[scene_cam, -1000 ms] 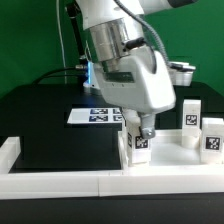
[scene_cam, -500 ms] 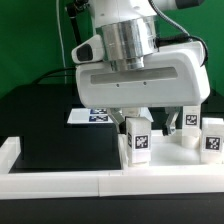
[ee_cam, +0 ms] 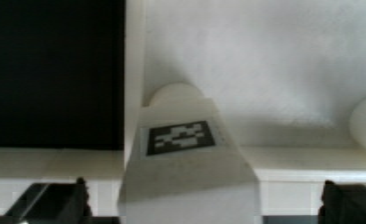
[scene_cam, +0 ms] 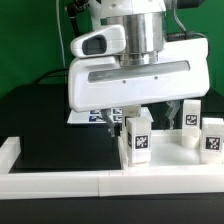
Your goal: Assemble square table
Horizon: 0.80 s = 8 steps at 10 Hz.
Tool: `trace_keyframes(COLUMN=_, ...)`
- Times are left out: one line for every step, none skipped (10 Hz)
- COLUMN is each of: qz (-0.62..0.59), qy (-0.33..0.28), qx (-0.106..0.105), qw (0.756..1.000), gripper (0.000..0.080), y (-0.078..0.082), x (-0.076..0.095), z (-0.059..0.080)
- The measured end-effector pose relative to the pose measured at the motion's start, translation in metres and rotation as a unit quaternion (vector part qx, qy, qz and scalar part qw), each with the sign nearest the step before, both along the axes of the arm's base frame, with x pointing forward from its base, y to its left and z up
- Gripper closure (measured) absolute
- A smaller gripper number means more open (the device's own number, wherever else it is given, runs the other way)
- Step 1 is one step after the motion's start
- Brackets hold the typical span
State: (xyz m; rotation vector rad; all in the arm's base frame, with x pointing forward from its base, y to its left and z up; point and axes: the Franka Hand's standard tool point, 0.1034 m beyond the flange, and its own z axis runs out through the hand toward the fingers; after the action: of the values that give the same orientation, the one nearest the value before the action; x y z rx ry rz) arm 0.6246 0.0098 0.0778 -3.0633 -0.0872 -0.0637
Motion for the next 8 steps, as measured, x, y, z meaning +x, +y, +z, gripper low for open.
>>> trace_keyframes(qz=0.006, qy=0.0, qx=0.0, qw=1.0, gripper=0.015, y=-0.0004, x=-0.0001, z=-0.0002)
trace_keyframes(qz=-0.014, qy=0.001, qx=0.002, qw=1.0, gripper=0.0264, y=0.0002, x=-0.0001, z=-0.0002)
trace_keyframes(qz=-0.045, qy=0.004, qx=0.004, qw=0.999, gripper=0.0264, y=0.0007, x=-0.0001, z=-0.0002)
trace_keyframes(qz=-0.075, qy=0.006, qx=0.005, qw=0.997, gripper=0.0401, y=0.001, x=-0.0001, z=-0.0002)
trace_keyframes(qz=-0.099, qy=0.008, qx=0.004, qw=0.995, gripper=0.0502, y=-0.0026, x=-0.0004, z=-0.0007)
trace_keyframes(qz=-0.145, qy=0.012, qx=0.006, qw=0.989, gripper=0.0503, y=-0.003, x=-0.0004, z=-0.0007)
trace_keyframes(qz=-0.184, qy=0.015, qx=0.008, qw=0.983, gripper=0.0503, y=-0.0031, x=-0.0004, z=-0.0008)
trace_keyframes(qz=-0.234, qy=0.018, qx=0.011, qw=0.972, gripper=0.0503, y=-0.0029, x=-0.0001, z=-0.0007)
